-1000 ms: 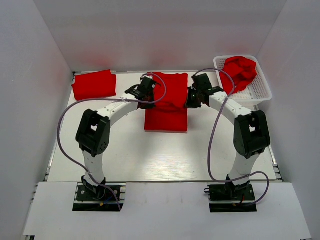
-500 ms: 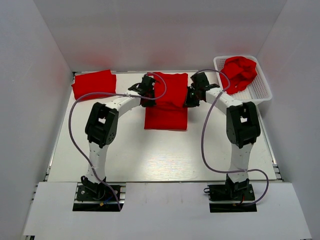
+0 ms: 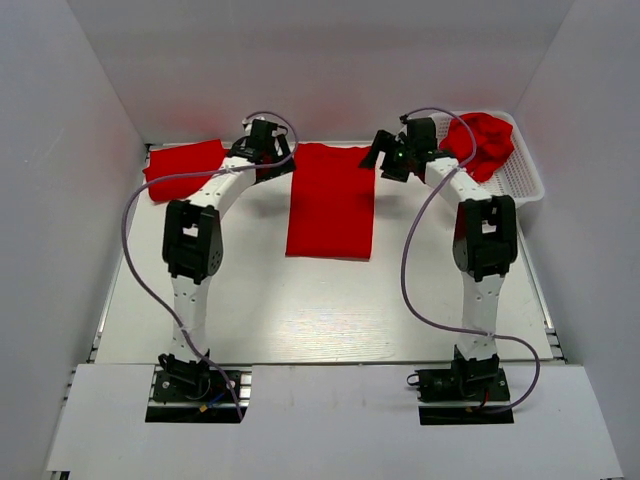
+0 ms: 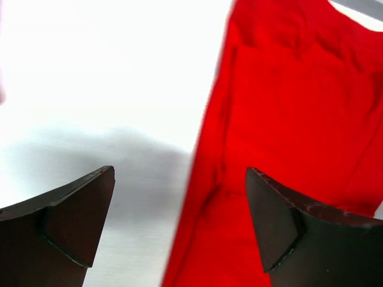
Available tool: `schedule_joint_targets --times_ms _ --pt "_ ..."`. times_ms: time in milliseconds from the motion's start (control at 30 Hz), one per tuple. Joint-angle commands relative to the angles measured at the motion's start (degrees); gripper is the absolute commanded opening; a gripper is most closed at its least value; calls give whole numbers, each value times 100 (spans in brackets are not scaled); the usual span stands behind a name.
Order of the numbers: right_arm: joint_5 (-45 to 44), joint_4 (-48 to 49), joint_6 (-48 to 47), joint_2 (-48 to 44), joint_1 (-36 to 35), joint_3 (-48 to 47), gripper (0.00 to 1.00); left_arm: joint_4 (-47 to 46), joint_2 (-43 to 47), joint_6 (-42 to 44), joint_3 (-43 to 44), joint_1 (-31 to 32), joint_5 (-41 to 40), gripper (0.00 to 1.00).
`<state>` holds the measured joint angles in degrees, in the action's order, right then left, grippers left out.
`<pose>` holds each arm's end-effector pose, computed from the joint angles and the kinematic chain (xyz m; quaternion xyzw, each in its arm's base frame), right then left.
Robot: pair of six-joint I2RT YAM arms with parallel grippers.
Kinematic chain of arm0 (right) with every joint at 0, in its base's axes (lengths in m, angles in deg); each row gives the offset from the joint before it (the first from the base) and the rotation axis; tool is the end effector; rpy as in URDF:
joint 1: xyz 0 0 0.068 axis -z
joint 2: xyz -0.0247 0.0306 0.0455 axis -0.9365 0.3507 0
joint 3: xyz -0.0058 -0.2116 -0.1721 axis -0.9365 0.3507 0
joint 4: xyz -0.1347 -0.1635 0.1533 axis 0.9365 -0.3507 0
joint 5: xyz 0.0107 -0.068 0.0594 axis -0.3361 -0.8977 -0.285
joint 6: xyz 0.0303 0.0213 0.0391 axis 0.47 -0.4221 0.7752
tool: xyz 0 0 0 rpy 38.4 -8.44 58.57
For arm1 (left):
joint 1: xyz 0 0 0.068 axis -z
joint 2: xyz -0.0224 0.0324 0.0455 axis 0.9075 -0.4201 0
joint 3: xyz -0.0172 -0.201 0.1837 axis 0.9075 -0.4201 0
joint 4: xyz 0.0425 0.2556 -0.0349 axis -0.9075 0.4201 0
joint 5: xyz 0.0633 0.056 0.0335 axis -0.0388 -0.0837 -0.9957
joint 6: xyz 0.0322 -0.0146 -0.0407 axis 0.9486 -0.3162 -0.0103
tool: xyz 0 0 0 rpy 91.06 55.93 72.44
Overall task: Fold and stack the t-shirts
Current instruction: Fold the folded rectangular tshirt in 1/3 of the way, then grab one side of the 2/3 rectangular tshirt with both arms
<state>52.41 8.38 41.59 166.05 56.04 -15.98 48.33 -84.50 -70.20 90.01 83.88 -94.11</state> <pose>0.4951 0.1286 0.2337 0.0479 0.8796 0.2803 0.3813 0.4846 -0.1573 0.2280 -0.1311 0.9213 -0.0714 0.3591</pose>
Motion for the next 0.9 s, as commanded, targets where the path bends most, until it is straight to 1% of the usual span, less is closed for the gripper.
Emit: schedule_joint_targets --times_ms 0,33,67,100,133,167,200,233,267,300,333,367,500,600,733,867 --pt "357 244 -236 -670 -63 511 90 -212 975 186 -673 44 -97 100" --pt "418 244 -385 -958 -37 1000 90 -291 1290 283 -919 44 95 100" --pt "445 218 -447 -1083 -63 1179 90 -457 1441 388 -1418 44 218 100" --pt "427 200 -482 -1180 -72 1364 90 -459 1582 537 -1649 44 350 100" --pt "401 165 -552 -1407 -72 1713 90 -459 1705 591 -1860 131 569 100" --pt "392 226 -579 -1670 -89 2117 90 -520 1967 722 -2280 184 658 100" --pt "436 340 -588 -1916 -98 2539 90 -520 2074 775 -2467 185 763 100" --pt "488 428 -588 -2032 -116 2752 90 -590 2180 837 -2651 246 1147 100" --pt "602 481 -597 -2329 -125 3111 90 -669 2285 837 -3079 246 1360 100" --pt "620 482 -597 -2419 -151 3410 90 -792 2382 837 -3284 298 1467 100" --pt "664 482 -614 -2489 -177 3535 90 -854 2574 837 -3669 368 1529 100" --pt "708 499 -597 -2655 -195 3884 90 -854 2637 837 -3812 369 1529 100" --pt "884 657 -632 -2754 -335 4423 90 -854 2831 837 -4313 544 1529 100" --pt "937 587 -685 -2631 -414 4582 90 -925 2831 837 -4621 659 1590 100" --pt "1042 710 -667 -2482 -467 4679 90 -977 2770 837 -4744 712 1442 100" --pt "1051 780 -659 -2315 -503 4670 90 -1030 2515 837 -4745 712 1441 100"
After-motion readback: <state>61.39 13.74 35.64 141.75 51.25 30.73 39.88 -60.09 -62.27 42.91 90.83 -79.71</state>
